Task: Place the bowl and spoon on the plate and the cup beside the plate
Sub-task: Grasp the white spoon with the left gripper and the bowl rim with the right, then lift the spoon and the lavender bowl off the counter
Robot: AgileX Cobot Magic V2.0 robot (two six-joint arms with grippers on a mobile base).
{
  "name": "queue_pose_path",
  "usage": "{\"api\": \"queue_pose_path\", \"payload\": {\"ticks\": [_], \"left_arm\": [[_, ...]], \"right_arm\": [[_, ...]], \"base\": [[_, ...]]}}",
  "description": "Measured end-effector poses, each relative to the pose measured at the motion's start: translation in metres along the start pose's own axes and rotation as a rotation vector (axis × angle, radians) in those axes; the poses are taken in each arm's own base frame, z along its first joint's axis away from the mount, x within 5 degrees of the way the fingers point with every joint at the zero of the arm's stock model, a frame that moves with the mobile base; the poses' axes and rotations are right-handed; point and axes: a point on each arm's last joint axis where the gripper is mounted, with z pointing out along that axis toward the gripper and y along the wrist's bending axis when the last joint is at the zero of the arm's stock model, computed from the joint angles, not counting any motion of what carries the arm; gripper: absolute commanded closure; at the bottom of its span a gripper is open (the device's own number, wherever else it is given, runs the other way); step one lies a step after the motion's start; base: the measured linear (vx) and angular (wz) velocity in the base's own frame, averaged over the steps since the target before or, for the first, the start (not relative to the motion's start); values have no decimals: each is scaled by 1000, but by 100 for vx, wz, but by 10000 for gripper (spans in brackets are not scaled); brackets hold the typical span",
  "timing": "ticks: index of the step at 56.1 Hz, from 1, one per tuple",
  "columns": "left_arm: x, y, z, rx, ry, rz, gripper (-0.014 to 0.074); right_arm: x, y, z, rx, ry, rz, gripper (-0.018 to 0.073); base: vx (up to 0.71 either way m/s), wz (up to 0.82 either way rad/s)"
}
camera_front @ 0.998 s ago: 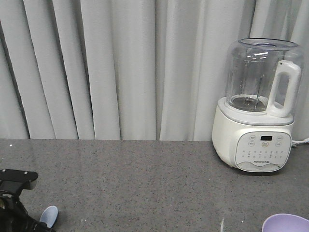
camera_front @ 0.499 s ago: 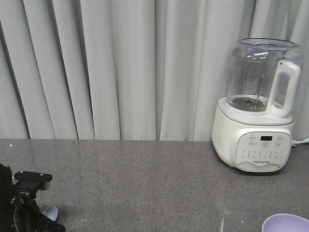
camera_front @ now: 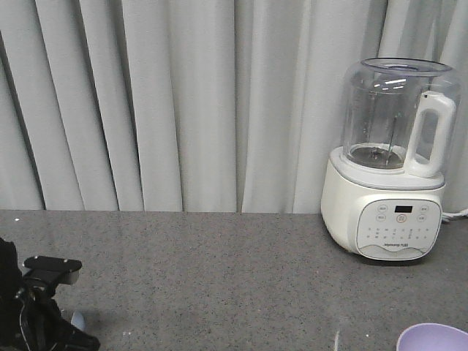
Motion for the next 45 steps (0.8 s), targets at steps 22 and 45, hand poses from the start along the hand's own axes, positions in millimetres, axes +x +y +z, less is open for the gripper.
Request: {"api": "queue_pose_path", "payload": {"ticks": [22,45], "left_arm": [[11,-16,-137,50,-474,75,602],[19,-17,-148,46,-495,96,602]], "right_arm": [[21,-28,34,230,479,235,52],[68,-32,127,163,956,181,52]], "base": [[0,0],[0,0]]}}
